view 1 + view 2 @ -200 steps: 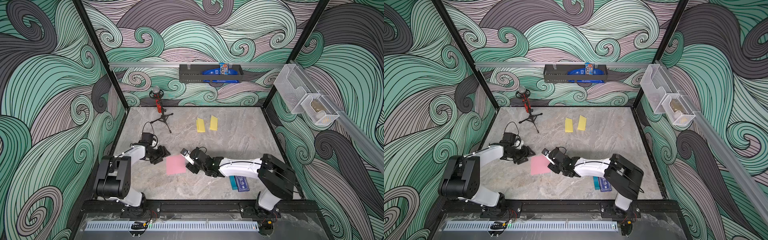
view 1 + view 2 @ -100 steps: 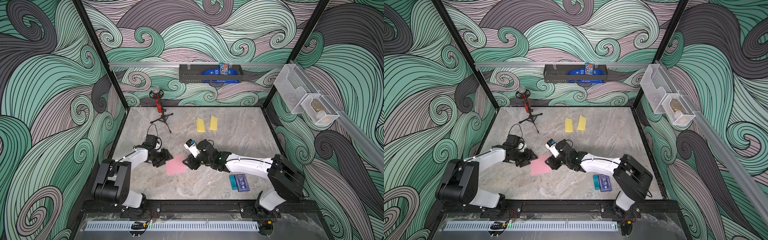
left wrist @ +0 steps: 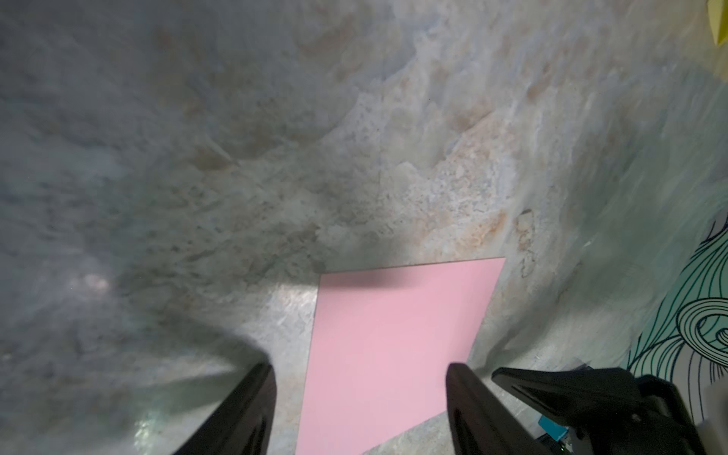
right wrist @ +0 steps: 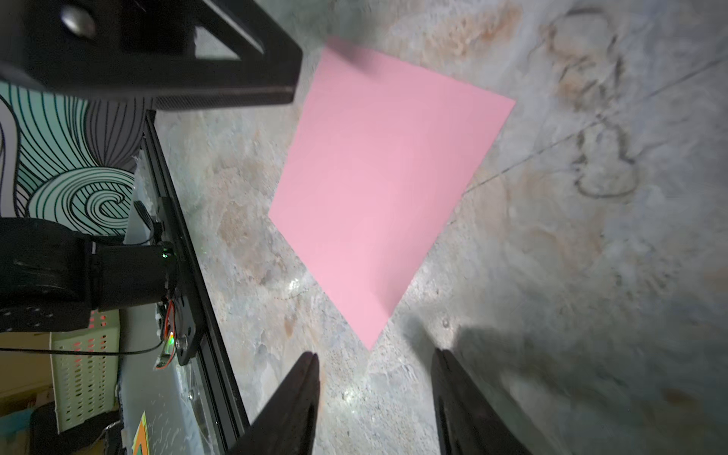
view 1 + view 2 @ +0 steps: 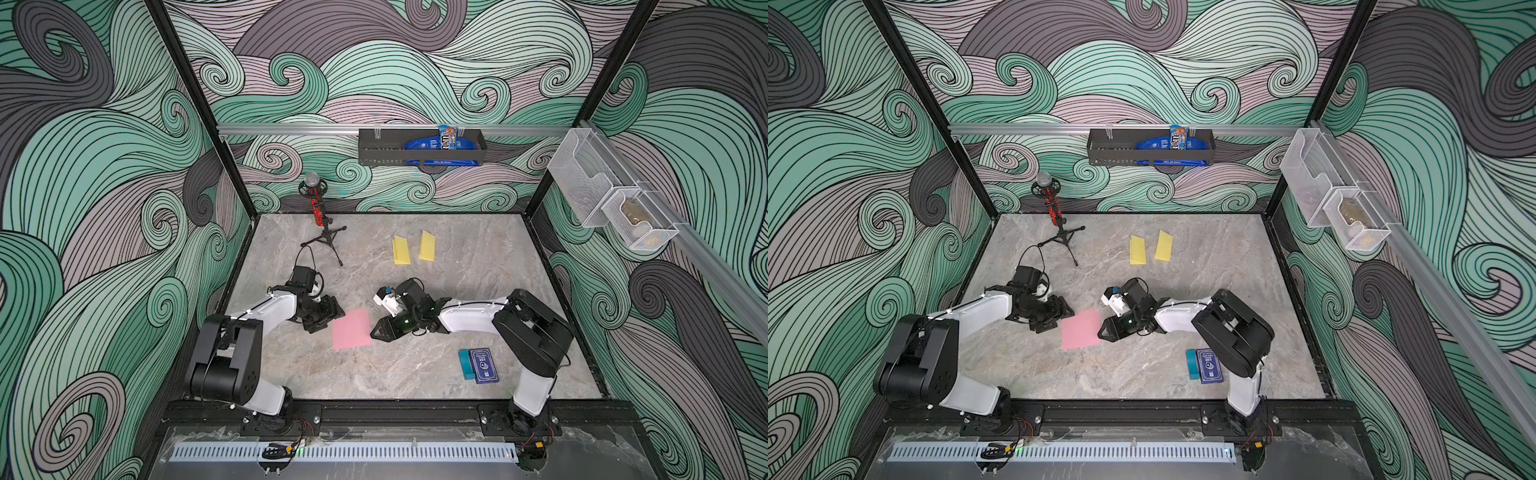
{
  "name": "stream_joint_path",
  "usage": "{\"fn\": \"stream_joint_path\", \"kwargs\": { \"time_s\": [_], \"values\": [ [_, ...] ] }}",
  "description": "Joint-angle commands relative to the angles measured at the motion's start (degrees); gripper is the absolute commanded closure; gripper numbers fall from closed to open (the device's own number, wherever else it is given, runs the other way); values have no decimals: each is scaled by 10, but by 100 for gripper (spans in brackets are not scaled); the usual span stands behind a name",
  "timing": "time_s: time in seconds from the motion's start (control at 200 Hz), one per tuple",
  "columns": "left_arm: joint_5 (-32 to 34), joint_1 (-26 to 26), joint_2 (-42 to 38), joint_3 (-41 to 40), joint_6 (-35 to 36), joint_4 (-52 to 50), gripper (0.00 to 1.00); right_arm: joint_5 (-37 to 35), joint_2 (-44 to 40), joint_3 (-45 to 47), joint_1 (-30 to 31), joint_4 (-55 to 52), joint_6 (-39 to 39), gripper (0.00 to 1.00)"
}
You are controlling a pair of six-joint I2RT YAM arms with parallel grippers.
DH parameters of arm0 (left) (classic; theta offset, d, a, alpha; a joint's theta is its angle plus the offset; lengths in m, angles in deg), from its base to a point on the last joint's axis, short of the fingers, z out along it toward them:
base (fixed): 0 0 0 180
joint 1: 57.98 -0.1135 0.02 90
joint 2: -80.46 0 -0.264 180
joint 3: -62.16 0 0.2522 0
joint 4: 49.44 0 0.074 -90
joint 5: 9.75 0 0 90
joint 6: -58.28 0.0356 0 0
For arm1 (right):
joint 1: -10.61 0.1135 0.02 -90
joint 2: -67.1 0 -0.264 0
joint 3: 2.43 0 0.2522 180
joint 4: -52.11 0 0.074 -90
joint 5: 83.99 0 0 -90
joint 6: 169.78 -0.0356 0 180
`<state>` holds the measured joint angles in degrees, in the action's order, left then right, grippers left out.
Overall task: Fold the square paper along the opposite sides
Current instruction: Pick up the paper from the center of the board.
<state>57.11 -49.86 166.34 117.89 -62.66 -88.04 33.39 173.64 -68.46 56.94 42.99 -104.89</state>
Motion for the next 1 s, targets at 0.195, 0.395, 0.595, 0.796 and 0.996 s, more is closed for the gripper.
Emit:
{"fn": "stream_joint_path", "kwargs": {
  "time_s": [0.195, 0.395, 0.595, 0.796, 0.996],
  "values": [
    [-19, 15, 46, 1, 17, -16, 29, 23, 48, -48, 13, 0, 12, 54],
    [-16, 16, 44, 4, 17, -16, 29, 32, 80, -79, 18, 1, 17, 54],
    [-14, 15, 46, 4, 17, -18, 26, 39, 101, -102, 24, 1, 25, 54],
    [-15, 15, 46, 4, 17, -17, 25, 44, 117, -120, 33, 4, 27, 55],
    [-13, 15, 52, 3, 16, -15, 44, 51, 122, -136, 37, 12, 29, 55]
  ]
}}
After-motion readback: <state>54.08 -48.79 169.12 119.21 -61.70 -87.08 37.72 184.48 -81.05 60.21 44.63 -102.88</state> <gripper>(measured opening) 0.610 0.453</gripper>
